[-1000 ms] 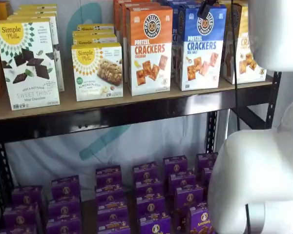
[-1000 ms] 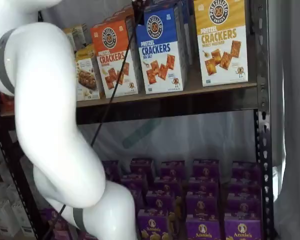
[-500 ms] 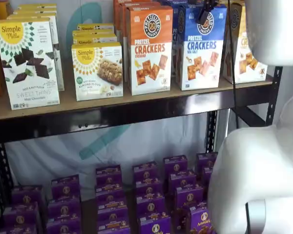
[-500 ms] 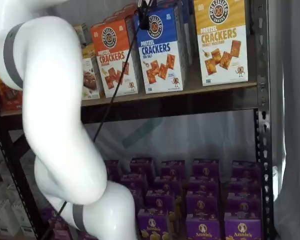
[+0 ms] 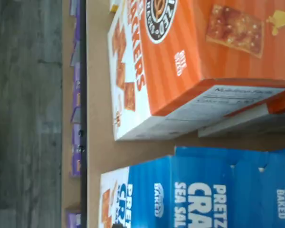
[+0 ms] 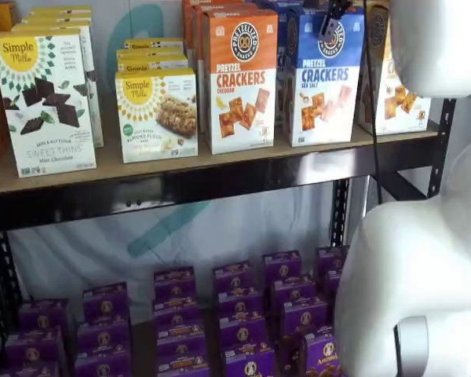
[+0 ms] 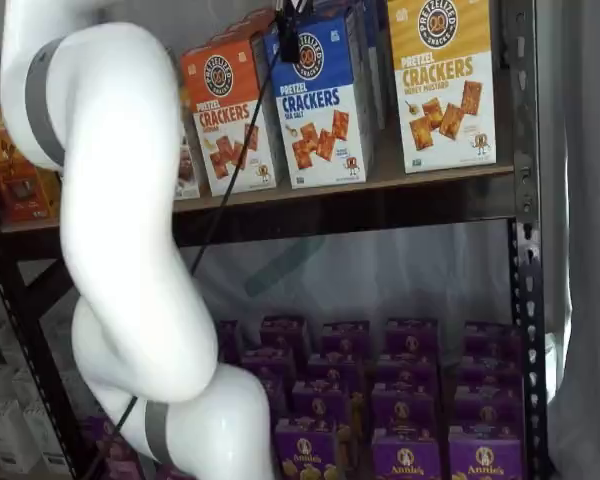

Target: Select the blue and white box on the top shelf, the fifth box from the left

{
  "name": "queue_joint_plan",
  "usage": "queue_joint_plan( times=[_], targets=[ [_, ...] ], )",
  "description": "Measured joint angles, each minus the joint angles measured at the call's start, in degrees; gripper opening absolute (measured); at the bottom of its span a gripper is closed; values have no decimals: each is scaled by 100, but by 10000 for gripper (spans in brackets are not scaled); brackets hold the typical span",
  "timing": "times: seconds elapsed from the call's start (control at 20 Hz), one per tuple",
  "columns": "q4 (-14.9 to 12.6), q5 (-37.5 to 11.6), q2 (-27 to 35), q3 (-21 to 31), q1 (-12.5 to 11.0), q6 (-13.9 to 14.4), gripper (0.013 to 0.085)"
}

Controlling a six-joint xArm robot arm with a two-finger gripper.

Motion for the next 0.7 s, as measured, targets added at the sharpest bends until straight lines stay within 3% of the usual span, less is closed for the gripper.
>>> queue_joint_plan(
  times=[0.25,0.7],
  targets=[
    [-341,253,112,-209,126,38,850],
    [-637,292,104,-150,240,50,850]
  ],
)
